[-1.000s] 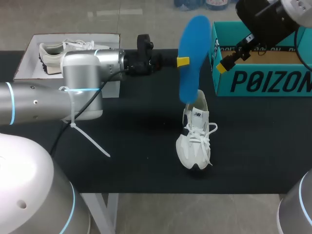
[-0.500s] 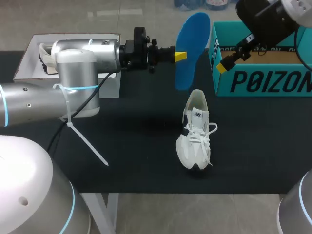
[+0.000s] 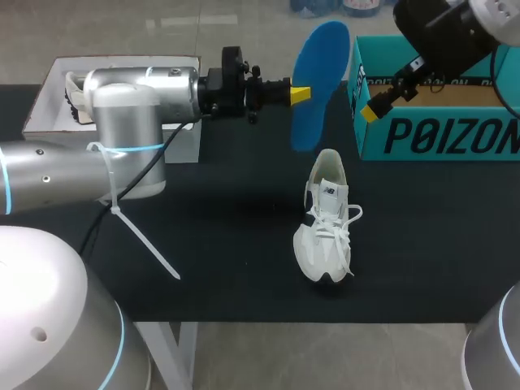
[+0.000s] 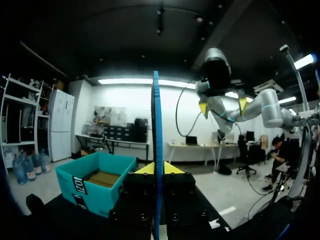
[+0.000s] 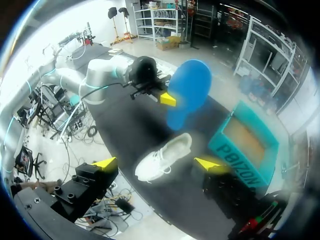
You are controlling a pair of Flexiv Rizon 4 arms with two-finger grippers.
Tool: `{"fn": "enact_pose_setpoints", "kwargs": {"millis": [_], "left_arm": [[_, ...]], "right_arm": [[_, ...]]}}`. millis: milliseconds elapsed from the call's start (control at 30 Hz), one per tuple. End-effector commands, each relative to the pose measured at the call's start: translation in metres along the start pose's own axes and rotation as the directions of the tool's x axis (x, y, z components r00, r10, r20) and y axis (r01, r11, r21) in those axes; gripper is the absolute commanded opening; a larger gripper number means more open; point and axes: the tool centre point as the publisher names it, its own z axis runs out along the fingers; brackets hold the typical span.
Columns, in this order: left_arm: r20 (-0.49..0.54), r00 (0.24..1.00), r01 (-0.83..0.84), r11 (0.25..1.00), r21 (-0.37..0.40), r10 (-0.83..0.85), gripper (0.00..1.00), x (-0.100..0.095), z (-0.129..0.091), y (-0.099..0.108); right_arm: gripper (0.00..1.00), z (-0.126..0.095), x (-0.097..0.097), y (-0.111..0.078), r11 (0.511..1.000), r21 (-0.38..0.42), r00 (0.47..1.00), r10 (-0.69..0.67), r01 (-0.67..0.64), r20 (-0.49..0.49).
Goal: Take the shoe out of the shoebox, open the shoe tongue, remove and reinsert the insole, then place the shoe into the shoebox
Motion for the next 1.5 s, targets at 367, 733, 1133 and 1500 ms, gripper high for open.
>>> {"fn": "enact_pose_setpoints", "kwargs": {"millis": [367,733,1133,1500], "left_arm": [[-0.076,0.810,-0.577,0.814,0.065,0.581,0.00,-0.025,-0.024,-0.030],[-0.161,0.591,-0.785,0.610,0.114,0.791,0.00,-0.023,-0.027,-0.020],[-0.191,0.604,-0.774,0.626,0.091,0.774,0.00,-0.017,-0.015,-0.007],[-0.191,0.604,-0.774,0.626,0.091,0.774,0.00,-0.017,-0.015,-0.007]], "right_arm": [[1.00,0.002,0.000,0.001,1.000,0.002,1.000,0.002,-0.002,0.002],[1.00,0.002,0.000,0.001,1.000,0.002,1.000,0.002,-0.002,0.002],[1.00,0.002,0.000,0.001,1.000,0.002,1.000,0.002,-0.002,0.002],[1.00,0.002,0.000,0.001,1.000,0.002,1.000,0.002,-0.002,0.002]]}}
